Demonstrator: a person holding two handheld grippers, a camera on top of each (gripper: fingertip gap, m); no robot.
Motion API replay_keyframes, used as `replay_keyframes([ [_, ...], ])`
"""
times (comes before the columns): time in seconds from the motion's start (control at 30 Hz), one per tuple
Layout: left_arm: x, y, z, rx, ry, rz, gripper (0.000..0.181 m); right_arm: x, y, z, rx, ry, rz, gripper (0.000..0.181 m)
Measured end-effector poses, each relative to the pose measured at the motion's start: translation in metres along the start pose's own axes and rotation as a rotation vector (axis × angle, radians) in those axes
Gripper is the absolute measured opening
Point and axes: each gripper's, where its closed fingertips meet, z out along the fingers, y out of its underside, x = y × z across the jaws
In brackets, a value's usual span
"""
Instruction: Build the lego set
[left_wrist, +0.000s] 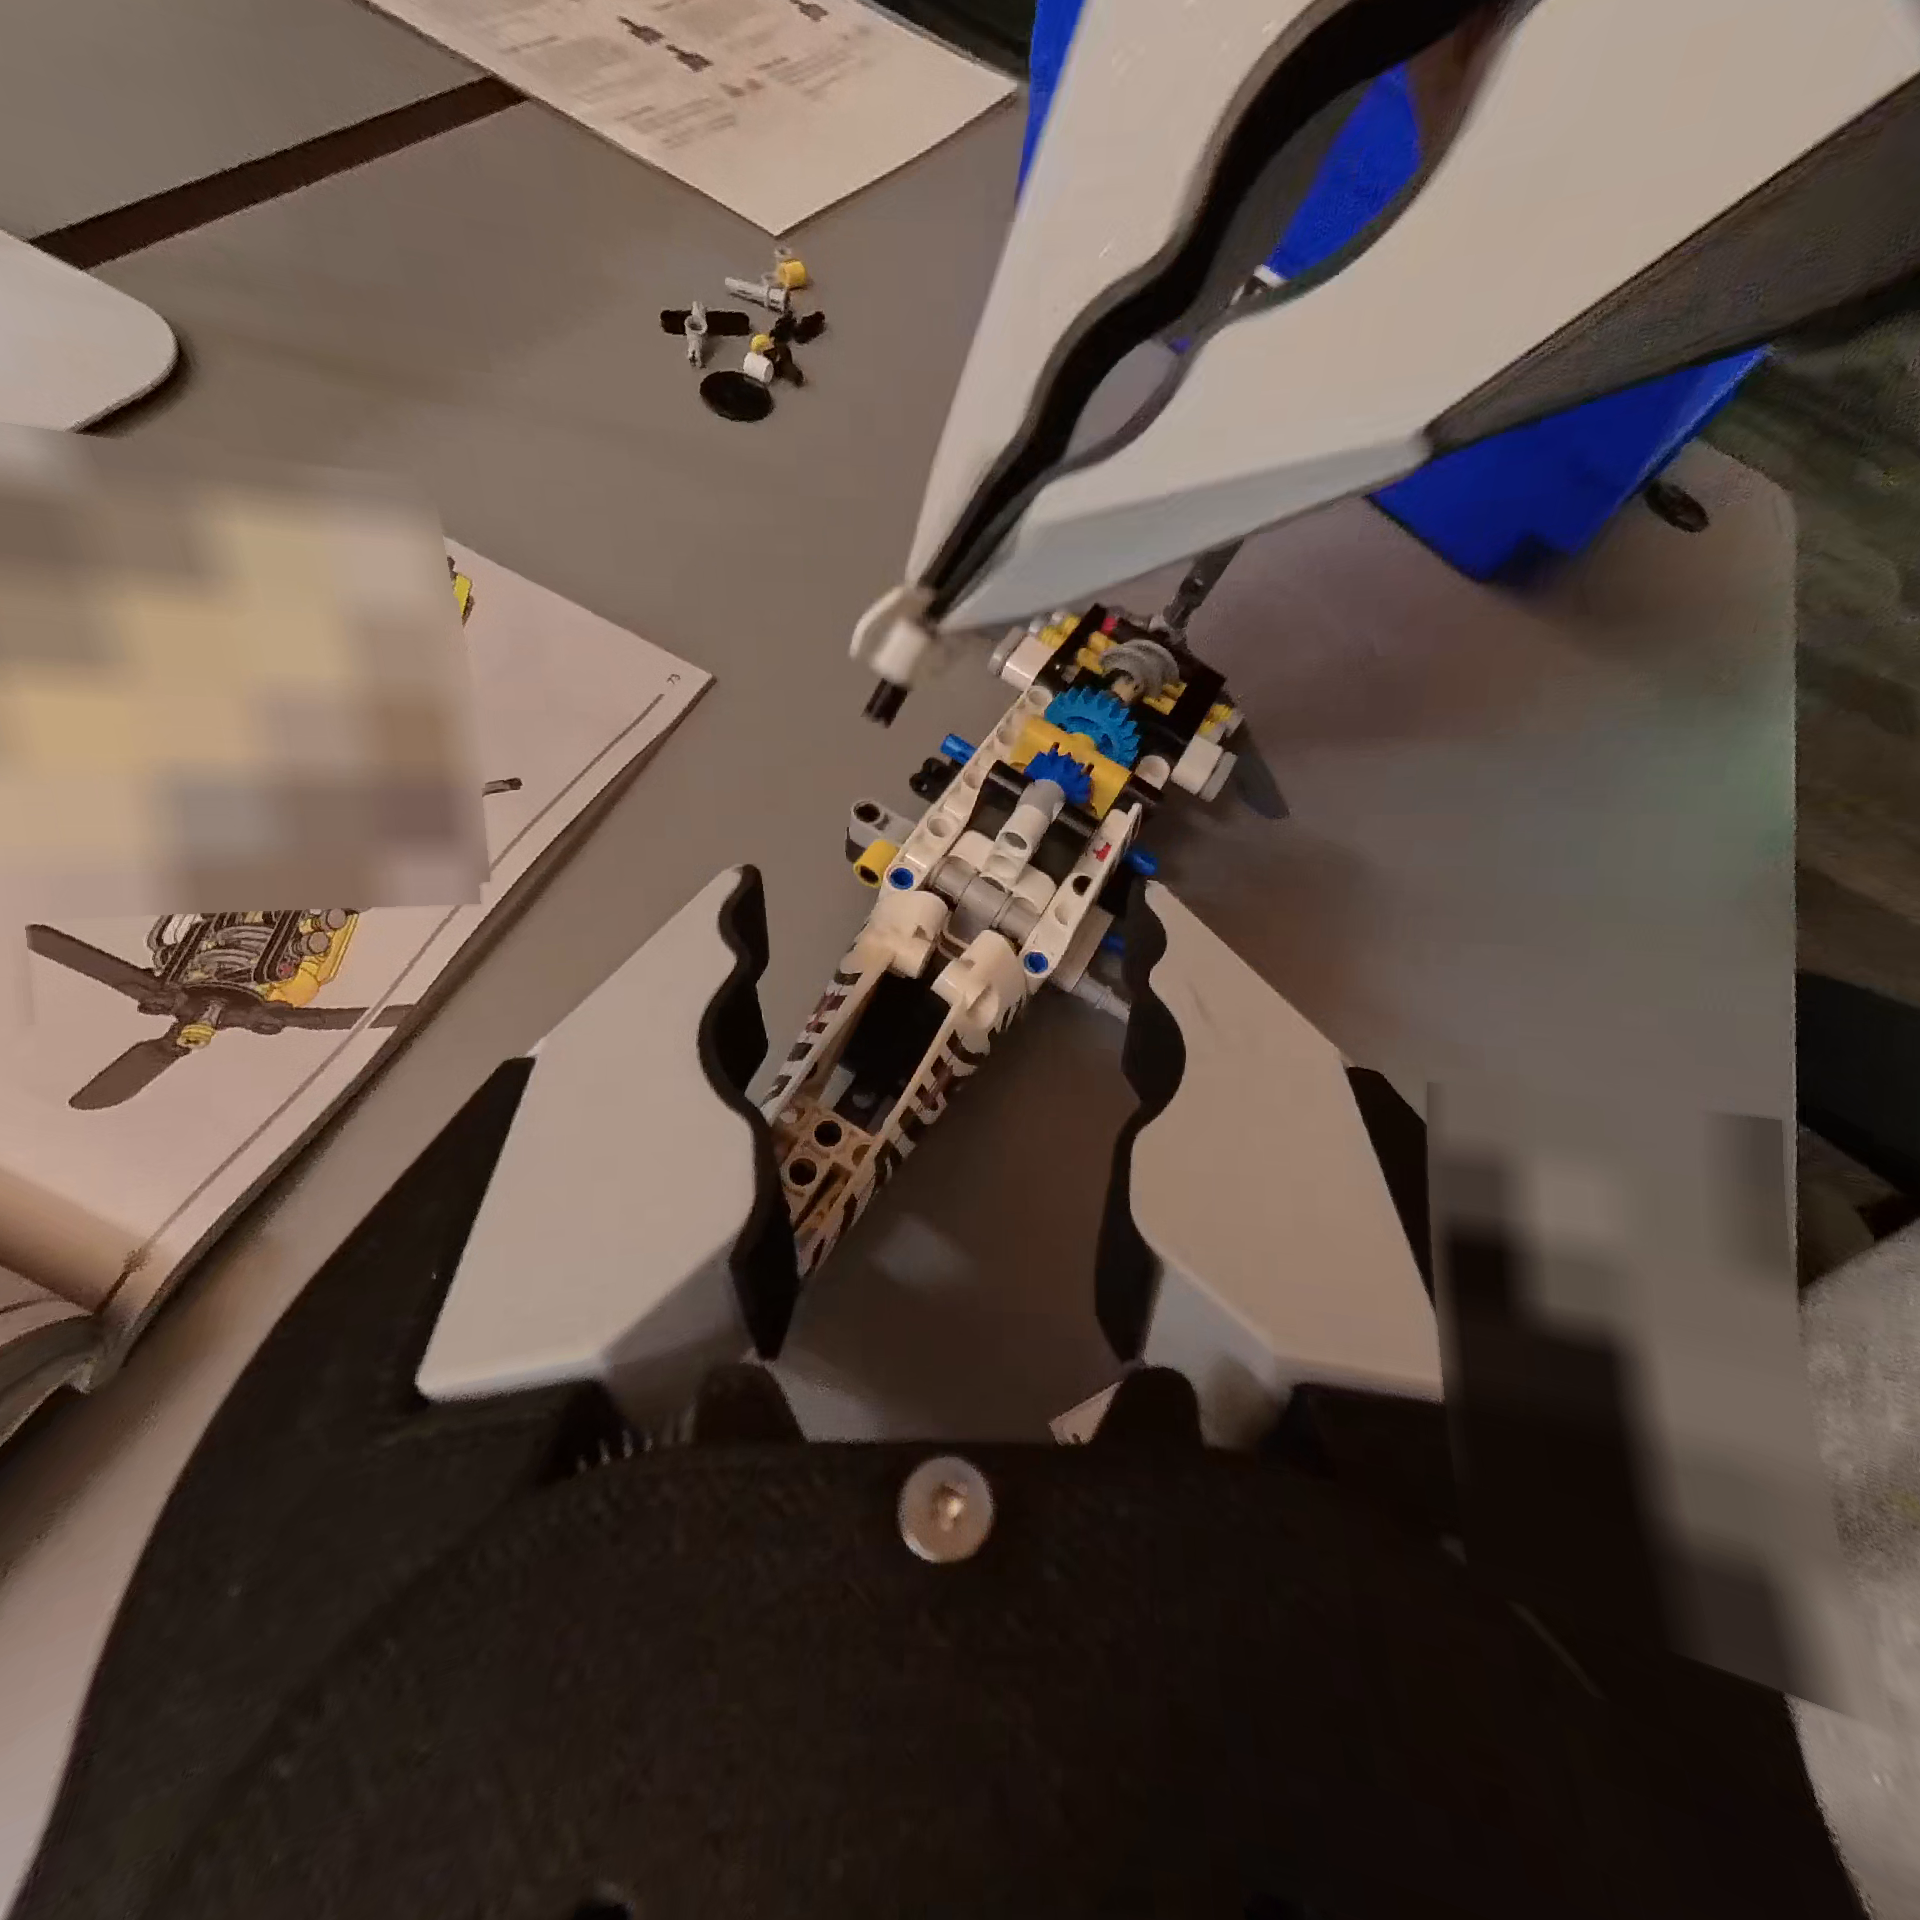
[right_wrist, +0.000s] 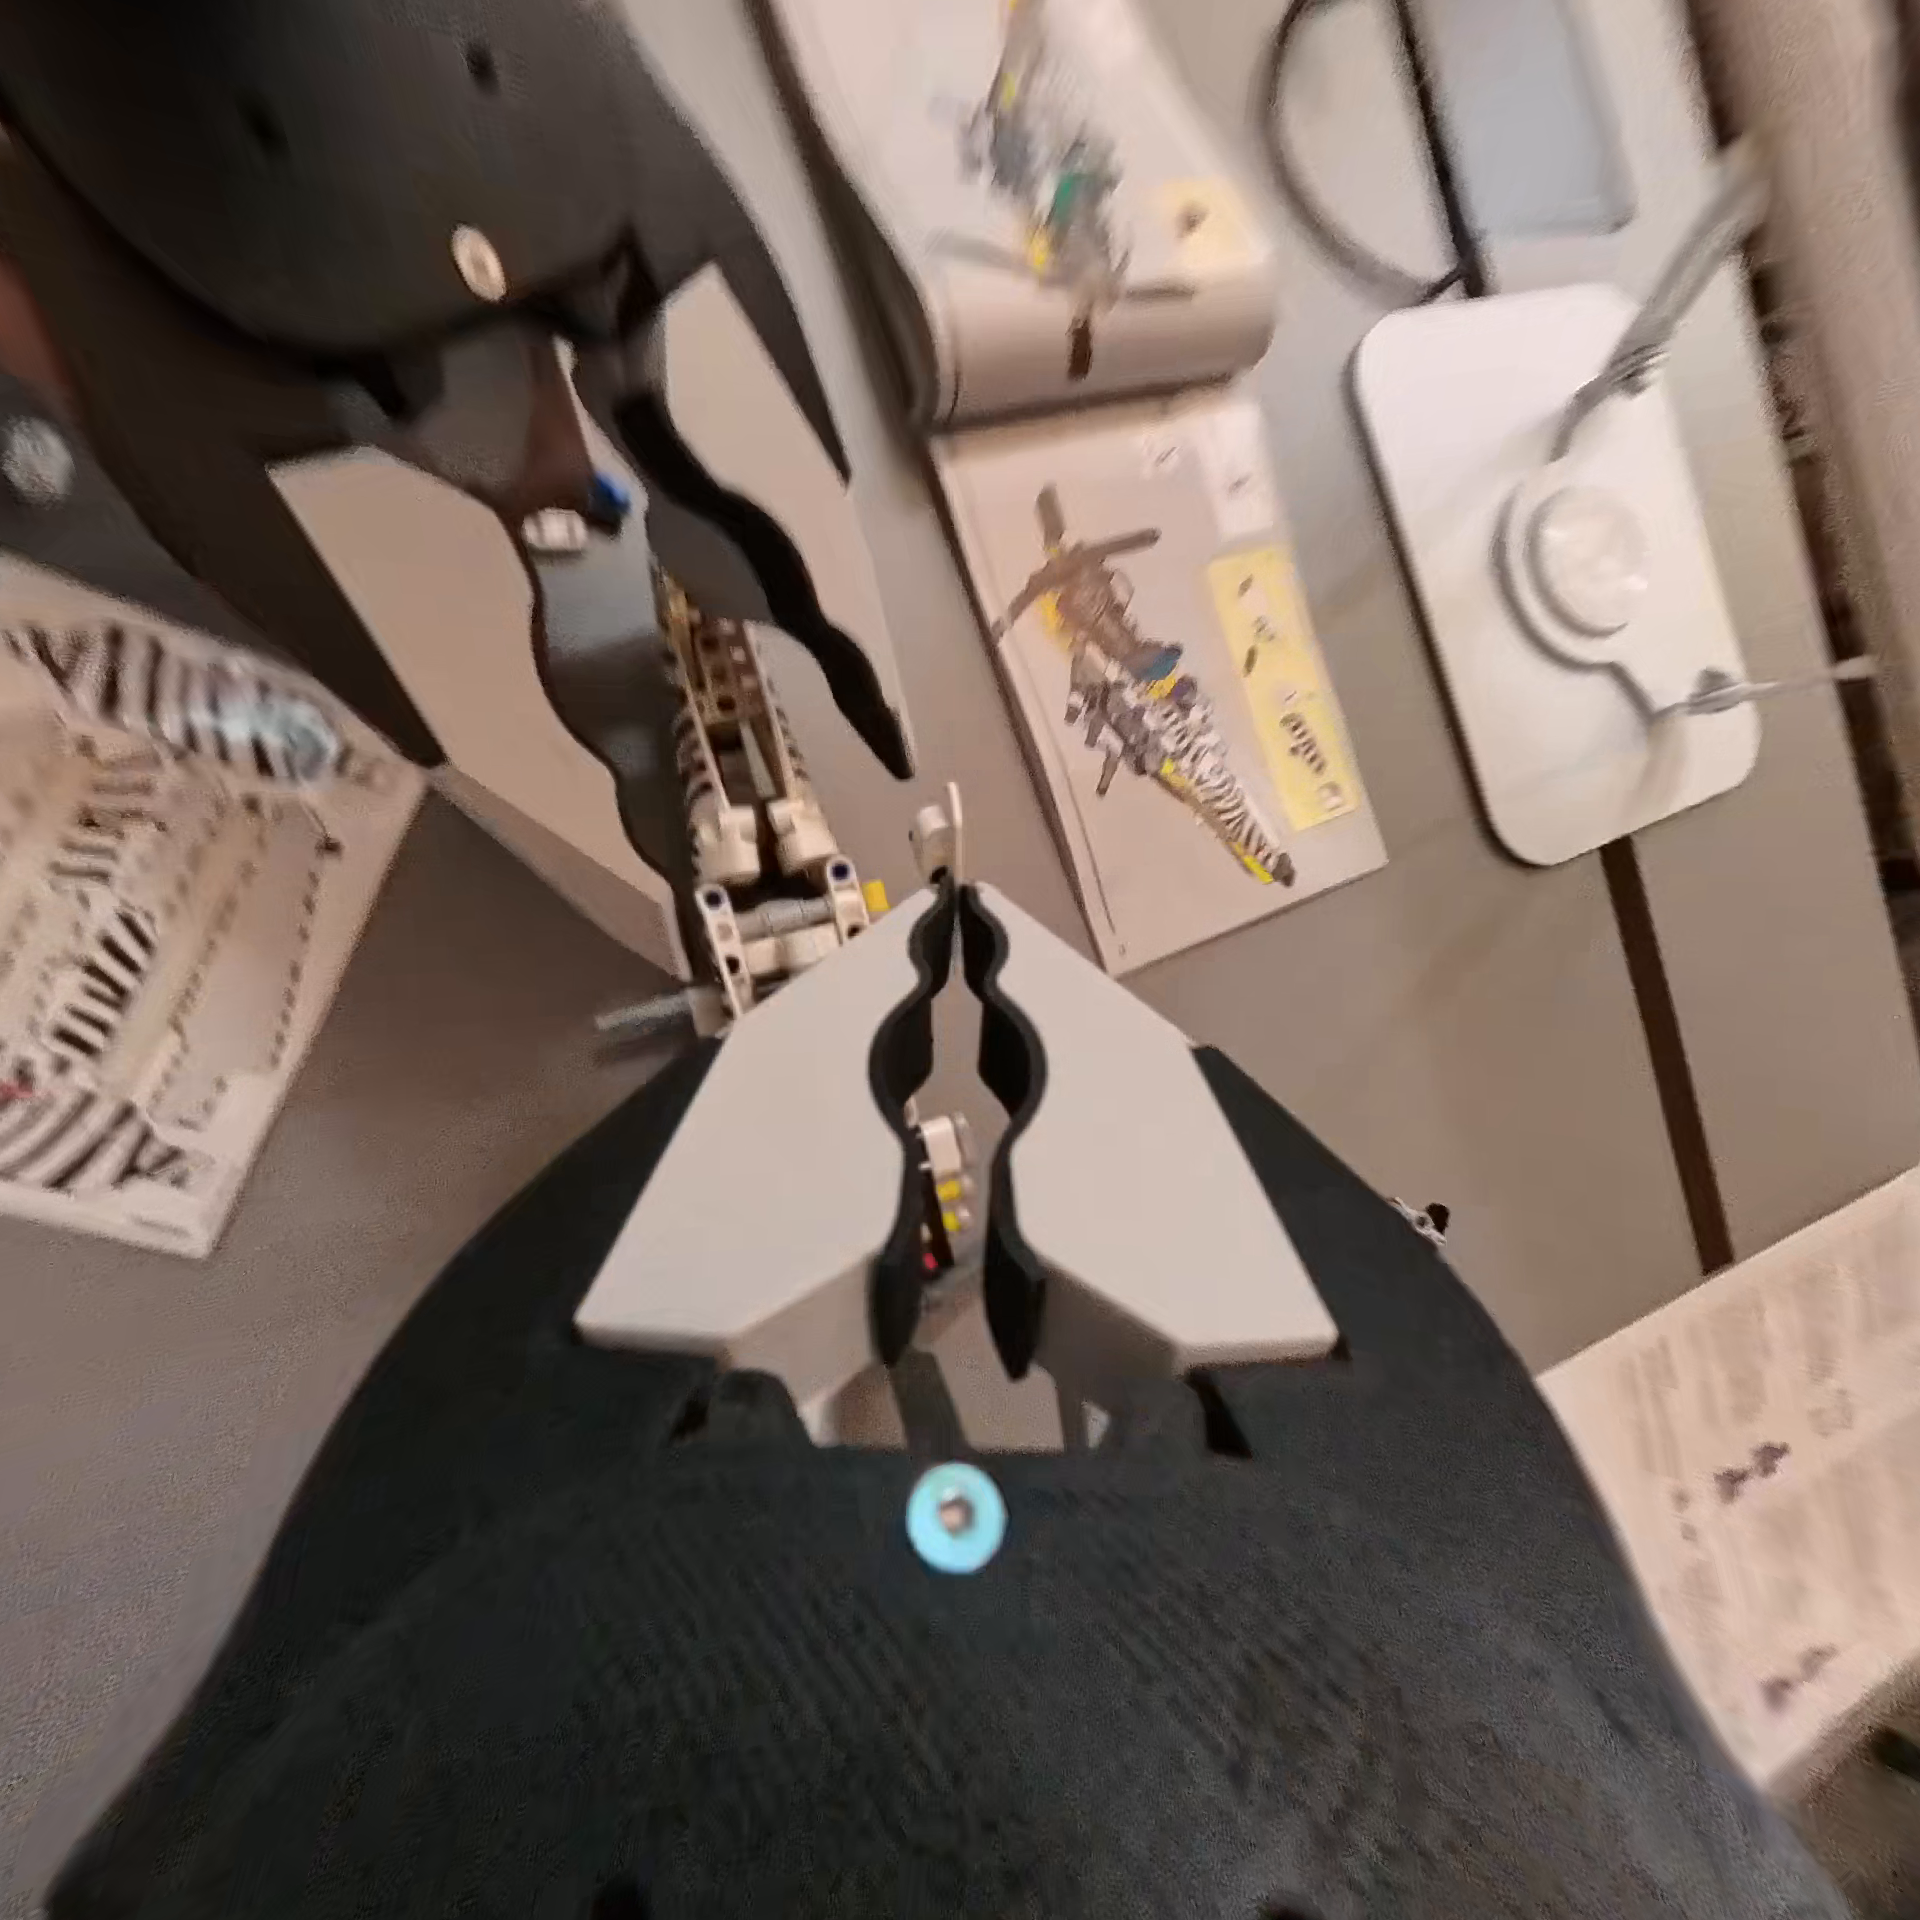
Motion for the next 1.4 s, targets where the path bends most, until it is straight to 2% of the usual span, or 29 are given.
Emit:
replay_keyframes([
  [0.23, 0.008, 0.0, -0.003, 0.013, 0.041, 0.033, 0.067, -0.008, 0.013, 0.014, -0.23, -0.16, 0.011, 0.0],
  [0.4, 0.008, 0.001, -0.01, 0.043, 0.052, 0.044, 0.067, -0.013, 0.024, 0.016, -0.357, -0.173, -0.073, 0.0],
  [0.63, 0.016, 0.013, -0.011, 0.015, 0.084, 0.04, 0.061, -0.017, 0.03, 0.02, -0.489, -0.17, -0.234, 0.0],
  [0.8, 0.014, 0.011, -0.014, 0.022, 0.045, 0.081, 0.057, -0.018, 0.027, 0.022, -0.523, -0.196, -0.33, 0.0],
  [0.97, -0.004, 0.001, -0.026, 0.075, -0.061, 0.112, 0.054, -0.014, 0.029, 0.025, -0.547, -0.201, -0.388, 0.0],
  [1.13, 0.005, 0.0, -0.027, 0.086, 0.055, 0.017, 0.062, -0.013, 0.029, 0.025, -0.532, -0.181, -0.377, 0.0],
  [1.3, 0.003, 0.009, -0.018, 0.021, 0.003, 0.067, 0.065, -0.014, 0.028, 0.025, -0.513, -0.149, -0.398, 0.0],
  [1.4, 0.007, 0.007, -0.014, 0.013, 0.023, -0.014, 0.067, -0.017, 0.026, 0.024, -0.498, -0.154, -0.401, 0.0],
])
